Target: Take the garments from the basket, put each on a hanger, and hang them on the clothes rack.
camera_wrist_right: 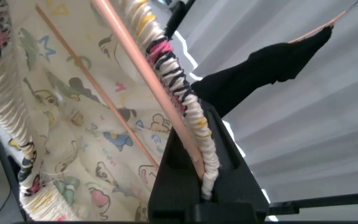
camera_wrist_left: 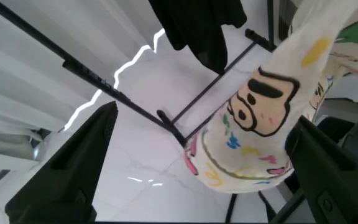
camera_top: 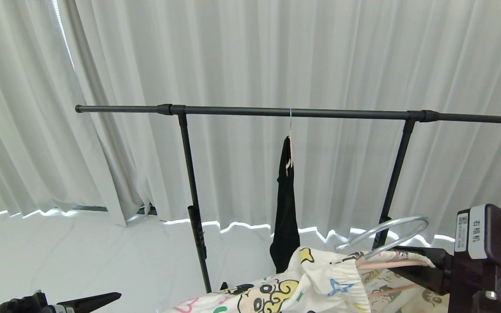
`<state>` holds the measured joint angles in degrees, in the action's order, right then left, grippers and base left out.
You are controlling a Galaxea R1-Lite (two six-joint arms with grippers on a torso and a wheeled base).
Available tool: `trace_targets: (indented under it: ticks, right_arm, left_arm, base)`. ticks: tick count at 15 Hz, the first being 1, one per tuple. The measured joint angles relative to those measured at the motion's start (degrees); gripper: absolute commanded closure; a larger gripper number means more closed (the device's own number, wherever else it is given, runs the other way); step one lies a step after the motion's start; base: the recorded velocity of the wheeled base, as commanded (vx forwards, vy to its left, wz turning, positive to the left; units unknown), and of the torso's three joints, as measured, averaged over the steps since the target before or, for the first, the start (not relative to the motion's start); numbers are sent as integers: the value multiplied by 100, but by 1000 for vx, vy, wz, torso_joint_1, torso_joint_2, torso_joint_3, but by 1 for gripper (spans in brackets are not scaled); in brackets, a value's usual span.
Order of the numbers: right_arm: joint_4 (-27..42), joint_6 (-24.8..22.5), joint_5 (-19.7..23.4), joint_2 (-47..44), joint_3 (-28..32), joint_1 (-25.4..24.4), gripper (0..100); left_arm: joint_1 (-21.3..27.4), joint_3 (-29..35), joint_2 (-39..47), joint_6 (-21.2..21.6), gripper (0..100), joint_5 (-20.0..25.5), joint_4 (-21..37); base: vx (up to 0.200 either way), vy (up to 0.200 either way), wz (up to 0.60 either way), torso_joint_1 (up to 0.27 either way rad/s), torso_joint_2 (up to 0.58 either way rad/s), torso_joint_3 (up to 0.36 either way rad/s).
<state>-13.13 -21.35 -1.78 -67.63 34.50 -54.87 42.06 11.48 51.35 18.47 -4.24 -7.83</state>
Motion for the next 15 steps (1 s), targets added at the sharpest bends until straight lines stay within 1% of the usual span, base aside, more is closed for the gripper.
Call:
trace_targets:
  ticks: [2,5,7,8,9,10,11,12,15]
  right_arm:
    - [5,2,0,16,-2,7,100]
    - [11,17,-10,35,-90,146,100]
    - [11,41,-5,49,-132,324,100]
    - [7,77,6,61,-140,427,100]
    - [0,129,9,72,-140,499,100]
    - [5,205,17,88,-145,542,100]
    - [5,246,1,104,-143,578,100]
    - [5,260,1,113,-138,589,100]
    - [5,266,0,124,-138,601,100]
  left_arm:
    - [-77,-5,9,-2,100,1,2]
    - [-501,-22,83,9,100,-126,4]
    - [-1237,-22,163,16,100,-257,0]
    - [-1714,-29,212,28,100,-341,-7]
    - [-2083,-71,256,46,100,-484,-7]
    - [-2334,-171,297,61,100,-739,-7]
    - [-2464,-267,328,77,100,-873,13]
    - [-2478,-313,341,79,100,-880,11]
    - [-2260,-291,341,61,100,-886,4]
  base:
    - [0,0,0,0,0,0]
    - [0,0,0,0,0,0]
    - [0,0,0,0,0,0]
    - [0,0,0,0,0,0]
    - [0,0,0,0,0,0]
    - [0,0,0,0,0,0]
    - [0,0,0,0,0,0]
    - [0,0,0,0,0,0]
    - [0,0,0,0,0,0]
